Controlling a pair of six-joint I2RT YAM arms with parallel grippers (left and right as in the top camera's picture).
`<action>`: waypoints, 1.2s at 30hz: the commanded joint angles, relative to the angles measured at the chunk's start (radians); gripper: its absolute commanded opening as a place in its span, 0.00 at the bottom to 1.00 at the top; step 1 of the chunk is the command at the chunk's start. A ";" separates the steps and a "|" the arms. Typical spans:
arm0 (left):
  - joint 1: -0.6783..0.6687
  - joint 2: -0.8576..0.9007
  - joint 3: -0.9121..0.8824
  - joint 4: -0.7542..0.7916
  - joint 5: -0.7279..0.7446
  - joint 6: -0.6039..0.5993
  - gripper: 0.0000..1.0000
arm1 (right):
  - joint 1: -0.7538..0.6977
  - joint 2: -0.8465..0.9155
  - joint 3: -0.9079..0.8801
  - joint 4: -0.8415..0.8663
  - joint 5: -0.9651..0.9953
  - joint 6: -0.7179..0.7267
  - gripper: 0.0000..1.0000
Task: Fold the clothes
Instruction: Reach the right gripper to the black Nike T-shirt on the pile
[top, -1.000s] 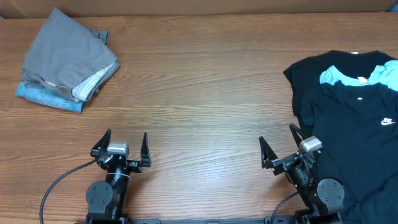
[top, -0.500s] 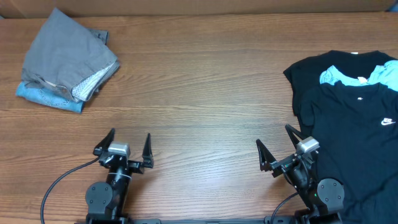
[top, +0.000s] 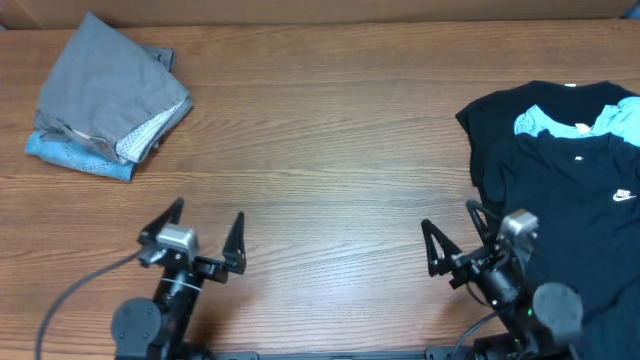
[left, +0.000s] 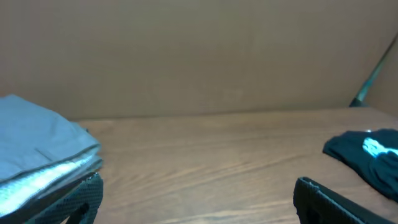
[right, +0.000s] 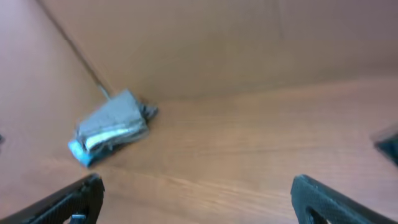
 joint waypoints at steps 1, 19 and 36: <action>-0.009 0.191 0.168 -0.042 -0.053 0.005 1.00 | -0.006 0.195 0.204 -0.161 0.109 0.011 1.00; -0.010 1.043 1.097 -0.657 0.016 0.006 1.00 | -0.133 1.183 1.066 -0.647 0.188 -0.009 1.00; -0.010 1.069 1.097 -0.816 0.098 0.004 1.00 | -0.470 1.716 1.065 -0.379 0.195 0.092 0.69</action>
